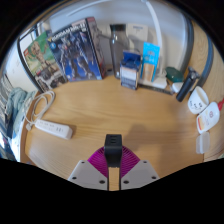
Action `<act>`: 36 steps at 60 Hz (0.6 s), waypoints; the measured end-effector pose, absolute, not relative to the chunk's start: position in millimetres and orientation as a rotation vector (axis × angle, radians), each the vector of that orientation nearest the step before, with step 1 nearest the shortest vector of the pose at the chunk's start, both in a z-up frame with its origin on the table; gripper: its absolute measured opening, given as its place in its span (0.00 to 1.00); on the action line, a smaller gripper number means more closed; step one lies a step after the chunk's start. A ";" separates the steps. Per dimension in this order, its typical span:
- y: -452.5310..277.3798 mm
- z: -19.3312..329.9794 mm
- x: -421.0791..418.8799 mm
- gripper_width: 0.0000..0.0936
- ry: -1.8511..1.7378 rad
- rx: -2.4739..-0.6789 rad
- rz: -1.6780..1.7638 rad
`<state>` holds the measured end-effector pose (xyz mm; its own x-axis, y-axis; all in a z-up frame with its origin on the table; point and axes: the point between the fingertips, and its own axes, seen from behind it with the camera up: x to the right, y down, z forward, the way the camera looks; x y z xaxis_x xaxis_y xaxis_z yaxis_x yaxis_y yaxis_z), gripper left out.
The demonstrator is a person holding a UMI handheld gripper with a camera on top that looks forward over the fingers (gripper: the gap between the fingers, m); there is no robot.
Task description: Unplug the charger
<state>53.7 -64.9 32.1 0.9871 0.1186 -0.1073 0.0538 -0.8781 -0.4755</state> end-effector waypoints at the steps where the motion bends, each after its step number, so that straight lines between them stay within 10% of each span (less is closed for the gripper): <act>1: -68.0 27.0 54.8 0.13 -0.126 -2.663 0.186; 29: -55.1 -19.9 75.3 0.24 -0.126 -2.790 0.121; 36: -47.0 -16.1 80.1 0.41 -0.104 -2.757 0.091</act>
<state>80.1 -47.0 -16.1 0.9952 0.0846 -0.0498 0.0600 -0.9256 -0.3736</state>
